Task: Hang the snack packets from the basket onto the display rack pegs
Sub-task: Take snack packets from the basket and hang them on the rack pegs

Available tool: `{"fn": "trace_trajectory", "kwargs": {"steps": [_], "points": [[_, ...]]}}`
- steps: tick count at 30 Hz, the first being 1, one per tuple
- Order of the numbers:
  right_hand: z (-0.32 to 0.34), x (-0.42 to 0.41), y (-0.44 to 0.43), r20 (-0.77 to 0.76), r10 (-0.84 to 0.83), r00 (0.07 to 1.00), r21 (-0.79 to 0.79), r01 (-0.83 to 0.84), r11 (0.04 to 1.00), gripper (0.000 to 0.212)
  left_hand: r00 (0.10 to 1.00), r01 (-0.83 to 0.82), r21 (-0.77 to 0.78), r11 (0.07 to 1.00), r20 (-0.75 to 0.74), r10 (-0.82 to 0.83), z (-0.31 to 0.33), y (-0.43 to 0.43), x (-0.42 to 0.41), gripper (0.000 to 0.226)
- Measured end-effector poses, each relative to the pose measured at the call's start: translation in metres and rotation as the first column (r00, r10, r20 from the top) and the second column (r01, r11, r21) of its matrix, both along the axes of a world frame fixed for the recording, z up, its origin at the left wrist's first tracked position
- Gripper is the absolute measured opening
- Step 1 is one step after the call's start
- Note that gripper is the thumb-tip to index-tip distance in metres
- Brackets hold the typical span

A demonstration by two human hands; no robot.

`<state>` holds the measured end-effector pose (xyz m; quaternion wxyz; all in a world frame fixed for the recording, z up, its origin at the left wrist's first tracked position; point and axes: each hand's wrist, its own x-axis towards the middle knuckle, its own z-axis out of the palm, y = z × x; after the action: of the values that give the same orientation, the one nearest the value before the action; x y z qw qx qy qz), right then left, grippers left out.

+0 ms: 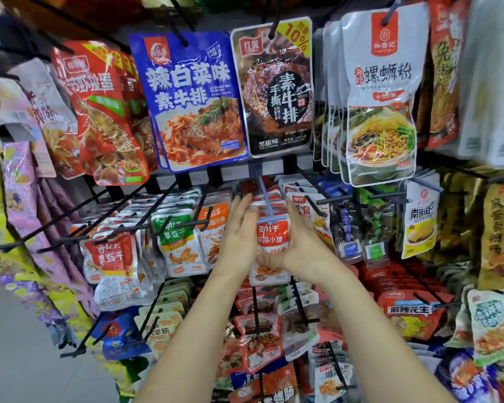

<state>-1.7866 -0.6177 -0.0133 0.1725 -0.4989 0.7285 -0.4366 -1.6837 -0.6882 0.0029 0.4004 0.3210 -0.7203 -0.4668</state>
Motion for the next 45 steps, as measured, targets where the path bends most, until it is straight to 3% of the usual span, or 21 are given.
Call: {"fn": "trace_trajectory", "kwargs": {"steps": [6,9,15,20,23,28,39,45], "points": [[-0.002,0.004,0.017,-0.084,-0.056,0.995,-0.112,0.046,0.993,0.118,0.997,0.02,-0.057,0.998,0.081,-0.015,0.002,-0.002,0.009,0.046],[-0.006,0.004,0.023,-0.071,-0.047,0.996,-0.141,0.037,0.989,0.12,0.995,0.088,-0.199,0.976,0.072,-0.074,-0.001,0.001,0.022,0.042],[-0.001,0.01,0.037,-0.27,-0.013,0.963,-0.171,-0.035,0.985,0.115,0.995,0.091,-0.271,0.958,0.053,-0.08,0.012,-0.009,0.023,0.041],[0.014,0.009,0.032,-0.354,0.047,0.934,-0.159,-0.109,0.981,0.116,0.972,0.127,-0.246,0.961,0.222,-0.072,0.029,-0.019,0.006,0.043],[0.023,0.006,0.024,-0.424,0.102,0.9,-0.068,-0.144,0.987,0.119,0.917,0.17,-0.293,0.941,0.396,-0.043,0.037,-0.027,0.001,0.044],[0.032,0.001,0.011,-0.463,0.166,0.871,0.06,-0.156,0.986,0.122,0.852,0.193,-0.271,0.943,0.522,-0.024,0.037,-0.029,0.002,0.05],[0.034,-0.013,-0.007,-0.399,0.209,0.893,0.102,-0.183,0.978,0.129,0.88,0.255,-0.249,0.934,0.46,-0.118,0.026,-0.035,0.007,0.048],[0.027,0.003,0.014,-0.456,0.114,0.882,-0.045,-0.151,0.988,0.111,0.954,0.256,-0.252,0.933,0.221,-0.202,0.013,-0.019,0.019,0.047]]}}
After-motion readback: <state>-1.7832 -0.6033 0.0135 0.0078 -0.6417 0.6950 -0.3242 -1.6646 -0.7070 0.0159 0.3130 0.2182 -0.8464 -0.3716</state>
